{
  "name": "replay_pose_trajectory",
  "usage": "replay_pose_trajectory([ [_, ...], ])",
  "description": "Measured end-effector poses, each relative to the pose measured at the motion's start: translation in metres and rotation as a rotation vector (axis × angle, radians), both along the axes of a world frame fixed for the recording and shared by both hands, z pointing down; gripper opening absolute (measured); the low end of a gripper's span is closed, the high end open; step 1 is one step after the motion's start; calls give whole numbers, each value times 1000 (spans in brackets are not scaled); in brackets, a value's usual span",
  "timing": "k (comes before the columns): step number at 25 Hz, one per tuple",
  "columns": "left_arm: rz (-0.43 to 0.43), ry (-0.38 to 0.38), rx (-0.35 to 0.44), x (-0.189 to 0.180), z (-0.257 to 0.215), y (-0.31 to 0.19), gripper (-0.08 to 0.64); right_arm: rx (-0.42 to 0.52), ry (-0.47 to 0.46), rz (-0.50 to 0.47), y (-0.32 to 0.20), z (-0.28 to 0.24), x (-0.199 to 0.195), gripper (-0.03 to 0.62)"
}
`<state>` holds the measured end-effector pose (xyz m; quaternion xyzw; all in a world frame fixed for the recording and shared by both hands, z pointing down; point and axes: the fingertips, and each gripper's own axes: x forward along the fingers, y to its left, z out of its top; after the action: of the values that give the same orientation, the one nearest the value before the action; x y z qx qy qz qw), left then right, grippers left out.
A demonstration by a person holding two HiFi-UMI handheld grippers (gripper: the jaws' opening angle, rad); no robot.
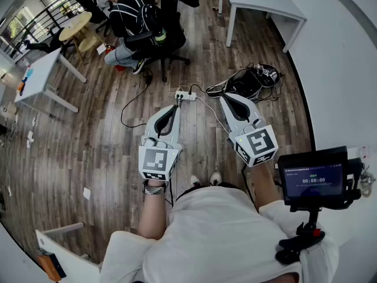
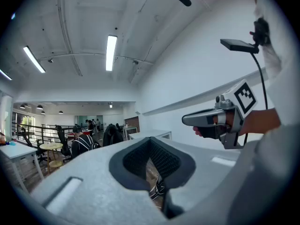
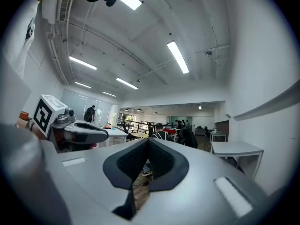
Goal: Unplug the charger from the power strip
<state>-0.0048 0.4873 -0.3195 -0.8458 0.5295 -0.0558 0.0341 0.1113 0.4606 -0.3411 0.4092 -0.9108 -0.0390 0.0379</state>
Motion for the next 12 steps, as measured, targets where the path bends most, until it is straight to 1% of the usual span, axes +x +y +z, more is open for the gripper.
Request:
replay_pose_trajectory([
  [3,-3,-5,-2,-3,4,-4,3,2,-7,1,-3,1,-1,2],
  [6,-3,-4,-11,-2,8,-4,3,-4,-35,-5,-2,0,1,2],
  [9,-7,-2,-20,1,13,-1,3,-12,-61,-5,0,3,8,2],
  [12,-9,-7,-30,8,21,1,3,-19,-67,0,1,8,16,2],
])
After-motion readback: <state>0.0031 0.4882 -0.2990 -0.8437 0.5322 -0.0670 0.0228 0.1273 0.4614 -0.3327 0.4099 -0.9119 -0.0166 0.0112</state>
